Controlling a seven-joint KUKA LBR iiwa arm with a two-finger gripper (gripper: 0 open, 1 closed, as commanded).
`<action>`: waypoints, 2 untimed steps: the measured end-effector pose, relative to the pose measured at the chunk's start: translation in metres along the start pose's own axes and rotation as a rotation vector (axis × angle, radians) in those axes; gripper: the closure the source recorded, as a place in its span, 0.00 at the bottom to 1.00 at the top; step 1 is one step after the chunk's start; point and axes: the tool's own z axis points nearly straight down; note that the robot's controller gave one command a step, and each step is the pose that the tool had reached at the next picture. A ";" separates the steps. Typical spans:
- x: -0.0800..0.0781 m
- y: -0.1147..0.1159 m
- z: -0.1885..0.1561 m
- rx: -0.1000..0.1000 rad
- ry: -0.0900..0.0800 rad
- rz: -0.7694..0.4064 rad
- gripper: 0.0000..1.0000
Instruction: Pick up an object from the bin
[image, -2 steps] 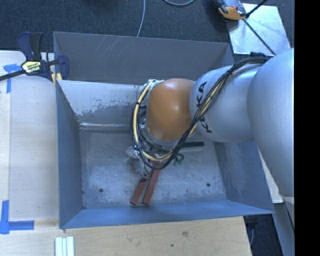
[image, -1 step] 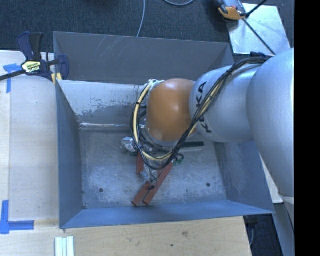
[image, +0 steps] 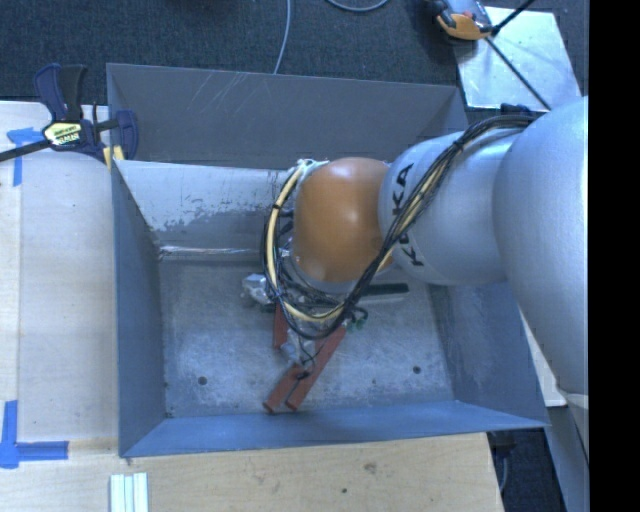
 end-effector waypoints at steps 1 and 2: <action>0.026 -0.040 -0.005 -0.002 0.001 -0.059 0.00; 0.052 -0.075 -0.001 0.000 0.001 -0.094 0.00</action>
Offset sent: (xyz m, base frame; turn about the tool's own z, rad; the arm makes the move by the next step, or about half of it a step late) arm -0.0118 -0.1000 -0.0010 -0.1050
